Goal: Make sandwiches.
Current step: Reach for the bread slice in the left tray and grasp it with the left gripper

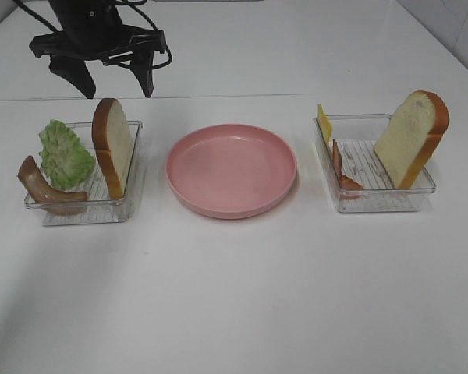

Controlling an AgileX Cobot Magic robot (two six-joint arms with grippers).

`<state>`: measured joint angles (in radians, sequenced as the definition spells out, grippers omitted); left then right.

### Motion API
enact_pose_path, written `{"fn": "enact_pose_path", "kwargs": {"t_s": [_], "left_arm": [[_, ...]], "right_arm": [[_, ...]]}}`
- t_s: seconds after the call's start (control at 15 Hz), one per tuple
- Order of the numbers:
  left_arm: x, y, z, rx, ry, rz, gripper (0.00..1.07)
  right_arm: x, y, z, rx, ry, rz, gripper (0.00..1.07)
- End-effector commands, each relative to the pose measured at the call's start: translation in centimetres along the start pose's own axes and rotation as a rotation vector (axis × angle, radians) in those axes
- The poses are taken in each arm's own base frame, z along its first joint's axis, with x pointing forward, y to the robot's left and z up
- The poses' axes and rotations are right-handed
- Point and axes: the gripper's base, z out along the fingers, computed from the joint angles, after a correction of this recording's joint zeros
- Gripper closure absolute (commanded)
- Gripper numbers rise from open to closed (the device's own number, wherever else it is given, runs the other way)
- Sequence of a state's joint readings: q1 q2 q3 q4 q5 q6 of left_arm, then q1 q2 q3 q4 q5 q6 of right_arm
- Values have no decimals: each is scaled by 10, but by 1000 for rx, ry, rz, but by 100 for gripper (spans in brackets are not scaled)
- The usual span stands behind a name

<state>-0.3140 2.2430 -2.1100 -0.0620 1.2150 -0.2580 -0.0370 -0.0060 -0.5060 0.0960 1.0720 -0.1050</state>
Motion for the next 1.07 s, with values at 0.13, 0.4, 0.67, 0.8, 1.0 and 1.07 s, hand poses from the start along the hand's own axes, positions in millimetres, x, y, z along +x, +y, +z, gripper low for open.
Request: {"fn": "enact_pose_path", "kwargs": {"t_s": [0.13,0.4,0.67,0.8,1.0,1.07], "left_arm": [[5,4,2,-55,59,-8,30],[5,6,32,-68,87,-8,31],[4,7,46,-68,91,-9,37],[5,7,48,-69,96,-9,50],[4,7,48,-72,83,-6,84],[3,8,48,-76,81,-3,107]], "right_arm": [[0,0,-2,8,-23,-4,31],[0,0,-2,8,-23,-4,31],[0,0,-2,8,-23,-4,31],[0,0,-2,8,-23,-4,31],[0,0,-2,8,-23,-4,31],[0,0,-2,8,-23,-4,31]]}}
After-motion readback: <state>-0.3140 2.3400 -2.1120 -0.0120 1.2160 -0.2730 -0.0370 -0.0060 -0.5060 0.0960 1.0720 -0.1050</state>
